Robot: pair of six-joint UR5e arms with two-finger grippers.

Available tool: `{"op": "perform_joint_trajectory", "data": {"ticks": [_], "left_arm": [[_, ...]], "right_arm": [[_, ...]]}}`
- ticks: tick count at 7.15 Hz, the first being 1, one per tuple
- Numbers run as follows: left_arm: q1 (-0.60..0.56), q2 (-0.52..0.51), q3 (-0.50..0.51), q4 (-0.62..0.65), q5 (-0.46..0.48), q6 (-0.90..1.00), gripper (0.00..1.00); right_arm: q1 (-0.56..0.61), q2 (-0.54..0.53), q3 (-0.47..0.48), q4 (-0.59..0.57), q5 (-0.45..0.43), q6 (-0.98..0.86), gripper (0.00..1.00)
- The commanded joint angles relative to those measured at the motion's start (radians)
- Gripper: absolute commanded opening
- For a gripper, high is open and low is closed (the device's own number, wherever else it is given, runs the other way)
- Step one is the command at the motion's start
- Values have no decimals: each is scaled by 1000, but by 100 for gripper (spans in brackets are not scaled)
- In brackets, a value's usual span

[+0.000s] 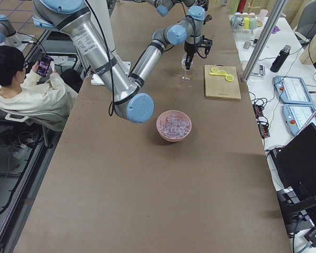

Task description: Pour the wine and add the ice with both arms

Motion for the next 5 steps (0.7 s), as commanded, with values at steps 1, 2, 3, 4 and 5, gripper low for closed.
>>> {"op": "perform_joint_trajectory", "data": {"ticks": [1, 2, 3, 4, 5], "left_arm": [[-55, 139, 138, -328, -90, -9, 0], [-65, 184, 181, -438, -98, -14, 0], [-80, 232, 195, -521, -136, -32, 0], [-80, 278, 218, -616, -141, -73, 0], [-80, 301, 273, -738, -145, -95, 0]], "right_arm": [[-38, 105, -89, -5, -23, 60, 27], [-57, 144, -114, -5, -47, 89, 27], [-66, 173, -146, -4, -50, 100, 27], [-68, 227, -208, -4, -50, 106, 27], [-71, 264, -257, -4, -53, 108, 27]]}}
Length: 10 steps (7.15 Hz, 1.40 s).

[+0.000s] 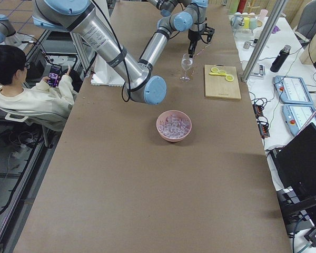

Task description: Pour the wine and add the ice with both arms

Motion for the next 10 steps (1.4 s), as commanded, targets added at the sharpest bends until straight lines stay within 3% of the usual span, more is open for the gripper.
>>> {"op": "perform_joint_trajectory", "data": {"ticks": [1, 2, 4, 5, 6, 10], "left_arm": [[-3, 54, 137, -294, -13, -59, 0], [-3, 59, 238, -475, -10, -66, 0], [-16, 115, 269, -640, -1, -64, 0], [-19, 137, 271, -721, 52, -66, 0], [-16, 152, 277, -766, 110, -64, 0], [-7, 151, 375, -835, 186, -66, 0]], "right_arm": [[-9, 71, -90, 3, -7, 6, 27], [-16, 95, -125, 5, -11, 7, 27], [-26, 127, -187, 14, -30, 9, 27], [-37, 131, -196, 23, -33, 14, 27], [-48, 132, -219, 61, -47, 33, 27], [-103, 158, -238, 103, -65, 86, 27]]}}
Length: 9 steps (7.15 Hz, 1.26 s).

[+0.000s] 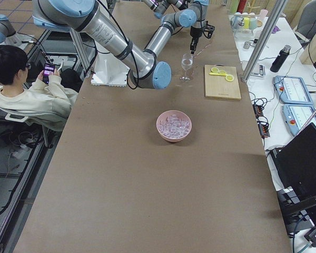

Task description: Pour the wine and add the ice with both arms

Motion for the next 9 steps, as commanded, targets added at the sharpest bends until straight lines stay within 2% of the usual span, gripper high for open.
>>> {"op": "perform_joint_trajectory", "data": {"ticks": [1, 5, 8, 9], "left_arm": [[4, -1, 39, -11, 27, 1, 0], [26, -10, 85, -17, 39, -6, 0], [82, -12, 88, -20, 90, -18, 0], [83, -14, 90, -20, 93, -21, 0]], "right_arm": [[-28, 2, -1, 14, -6, 16, 27], [-33, -18, 1, 15, -17, 18, 27], [-33, -24, 13, 15, -17, 18, 29], [-33, -26, 13, 15, -17, 18, 37]]}}
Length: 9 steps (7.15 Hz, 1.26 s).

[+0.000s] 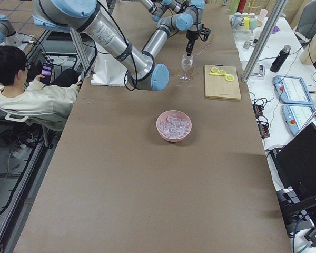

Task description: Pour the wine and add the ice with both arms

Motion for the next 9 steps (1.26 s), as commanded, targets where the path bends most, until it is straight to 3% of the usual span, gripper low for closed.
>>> {"op": "perform_joint_trajectory", "data": {"ticks": [1, 2, 3, 5, 7, 9], "left_arm": [[6, 0, -2, -1, 5, -5, 0], [6, 2, -2, -1, 3, -2, 0], [6, 3, -2, -1, -1, 4, 17], [6, 9, -16, -1, -3, 7, 68], [5, 15, -34, -1, -76, 8, 84], [2, 104, -110, 12, -165, 11, 84]], "right_arm": [[0, -1, 1, 0, 0, 0, 43], [0, -2, 1, 0, 1, 0, 55], [0, -1, 1, 0, 0, 0, 67], [0, -2, 1, 0, 0, 0, 86], [20, -12, 1, 0, -3, -38, 89], [92, -42, -1, -2, 13, -160, 89]]}}
